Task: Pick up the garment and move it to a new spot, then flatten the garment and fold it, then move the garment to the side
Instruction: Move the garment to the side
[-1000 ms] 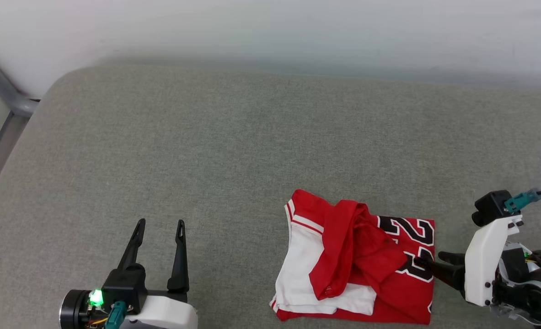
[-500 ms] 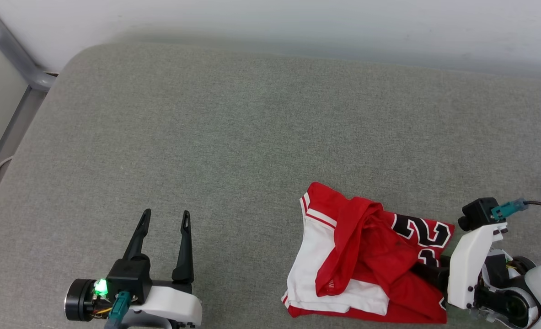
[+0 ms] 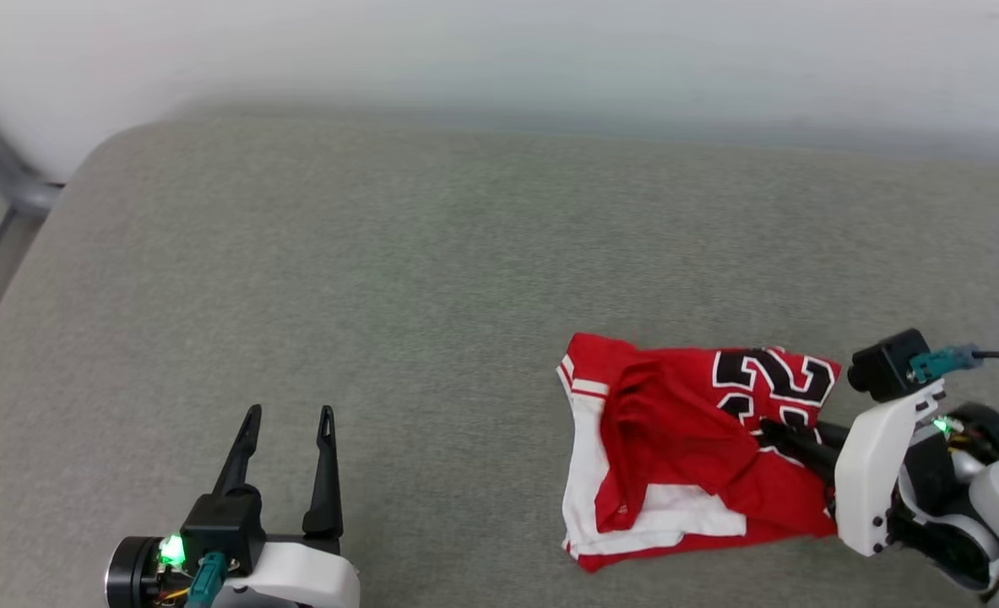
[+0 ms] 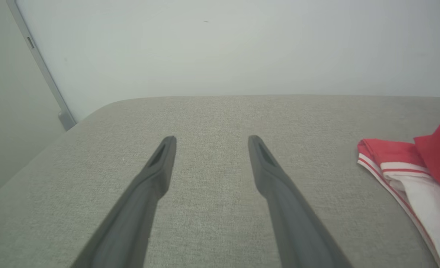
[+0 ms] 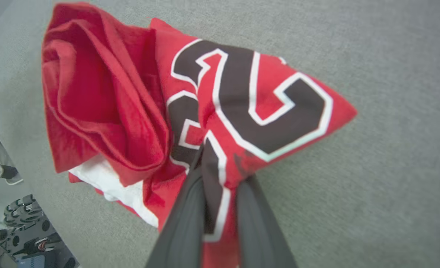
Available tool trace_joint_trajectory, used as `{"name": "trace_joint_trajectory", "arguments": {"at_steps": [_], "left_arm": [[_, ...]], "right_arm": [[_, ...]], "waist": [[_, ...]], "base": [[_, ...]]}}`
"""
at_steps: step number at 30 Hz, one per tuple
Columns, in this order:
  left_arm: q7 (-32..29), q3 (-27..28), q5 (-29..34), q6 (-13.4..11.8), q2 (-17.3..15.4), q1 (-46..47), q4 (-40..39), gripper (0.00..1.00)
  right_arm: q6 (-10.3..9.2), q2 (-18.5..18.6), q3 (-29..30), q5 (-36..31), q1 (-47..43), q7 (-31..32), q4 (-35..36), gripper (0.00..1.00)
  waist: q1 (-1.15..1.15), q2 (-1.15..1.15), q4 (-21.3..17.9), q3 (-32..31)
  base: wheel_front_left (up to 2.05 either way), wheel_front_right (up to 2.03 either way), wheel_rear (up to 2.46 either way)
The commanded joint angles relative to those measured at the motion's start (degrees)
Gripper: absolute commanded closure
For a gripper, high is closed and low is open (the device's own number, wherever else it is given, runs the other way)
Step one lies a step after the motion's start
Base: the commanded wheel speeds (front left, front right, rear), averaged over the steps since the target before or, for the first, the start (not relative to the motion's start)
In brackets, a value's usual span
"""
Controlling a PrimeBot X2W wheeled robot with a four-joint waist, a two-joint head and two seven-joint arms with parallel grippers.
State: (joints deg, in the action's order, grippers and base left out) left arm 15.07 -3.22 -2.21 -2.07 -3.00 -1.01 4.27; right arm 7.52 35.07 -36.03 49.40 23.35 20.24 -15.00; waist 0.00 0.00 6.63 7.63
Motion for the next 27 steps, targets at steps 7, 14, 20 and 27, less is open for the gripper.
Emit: {"name": "trace_joint_trajectory", "arguments": {"at_steps": [7, 14, 20, 27], "left_arm": [[0.12, 0.73, 0.21, 0.05, 0.07, -0.48, -1.01, 0.00], [0.12, 1.27, 0.81, 0.26, -0.23, 1.19, -2.00, 0.00], [0.12, 1.79, 1.55, 0.25, -1.12, 3.33, -3.26, 0.00], [0.12, 2.46, 1.98, 0.49, -2.57, 5.73, -5.85, 0.00]], "right_arm": [[-0.07, 5.05, -2.14, -2.67, 4.25, -0.63, 4.15, 1.00], [-0.07, 9.18, -1.50, -2.23, 7.59, 0.37, 5.72, 1.00], [-0.07, 11.90, -0.57, -1.38, 11.53, 0.24, 3.74, 1.00], [-0.08, 15.30, -1.41, -4.23, 18.36, 0.20, -3.89, 1.00]], "waist": [[0.00, 0.00, -7.67, -0.13], [0.00, 0.00, -14.40, 2.35], [0.00, 0.00, -17.43, 6.06], [0.00, 0.00, -18.25, 11.74]], "base": [[0.00, 0.00, 0.00], [0.00, 0.00, 0.00], [0.00, 0.00, 0.00], [0.00, 0.00, 0.00]]}}
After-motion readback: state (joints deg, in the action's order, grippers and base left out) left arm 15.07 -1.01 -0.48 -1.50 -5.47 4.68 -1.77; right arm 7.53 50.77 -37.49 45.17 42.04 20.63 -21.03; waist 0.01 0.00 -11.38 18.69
